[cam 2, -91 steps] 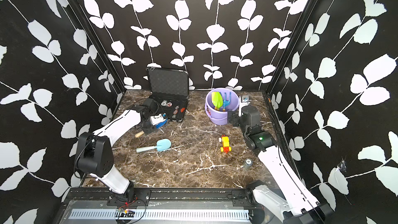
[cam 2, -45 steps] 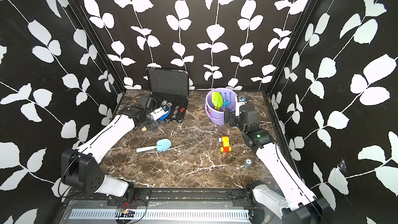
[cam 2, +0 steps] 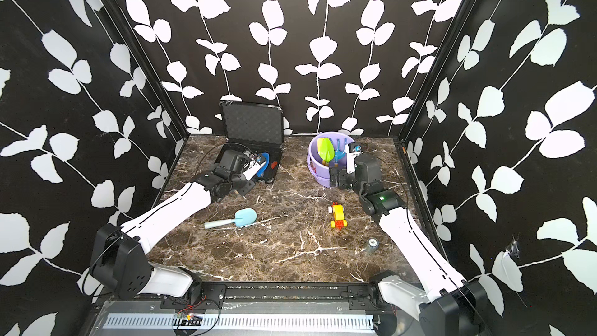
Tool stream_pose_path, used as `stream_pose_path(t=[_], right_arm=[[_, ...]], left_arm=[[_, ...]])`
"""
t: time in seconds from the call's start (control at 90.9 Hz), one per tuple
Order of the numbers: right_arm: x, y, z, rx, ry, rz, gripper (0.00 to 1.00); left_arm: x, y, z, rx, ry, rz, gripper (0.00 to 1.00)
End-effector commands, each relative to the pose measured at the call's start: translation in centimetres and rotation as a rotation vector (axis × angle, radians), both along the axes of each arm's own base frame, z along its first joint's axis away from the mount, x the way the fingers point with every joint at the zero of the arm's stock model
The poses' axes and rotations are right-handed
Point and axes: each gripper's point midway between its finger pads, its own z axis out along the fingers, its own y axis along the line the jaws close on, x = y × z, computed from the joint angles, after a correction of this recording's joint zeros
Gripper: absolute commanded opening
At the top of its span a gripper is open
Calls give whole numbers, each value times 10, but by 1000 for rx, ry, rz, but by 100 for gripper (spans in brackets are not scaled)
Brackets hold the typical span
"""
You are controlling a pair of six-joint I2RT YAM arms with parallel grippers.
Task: Organize the gardening tools
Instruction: Pick up the gardening tool from the center of the board.
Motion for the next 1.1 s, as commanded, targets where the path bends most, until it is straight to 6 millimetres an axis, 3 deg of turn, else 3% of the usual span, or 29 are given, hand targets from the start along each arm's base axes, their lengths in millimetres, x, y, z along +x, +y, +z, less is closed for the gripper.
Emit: stream_pose_path(t=[0.0,0.275,0.55,0.814,1.089], right_arm=[[6,11,16,65,-40,36,99],[5,37,17,180,-18,141,99],[-5,86,33,361,26,334,95],[-14,121,63,369,2,431,94],[-17,156,56,326,34,507,86]], left_arm=[[8,-10,31,-87,-125,48,0],[3,-26,39,-173,-182,41,0],[-7,-44,38,-301,-253,-16,0],[-17,-67,34,-417,-253,-84,0],[-21,-87,34,-482,-215,-149,0]])
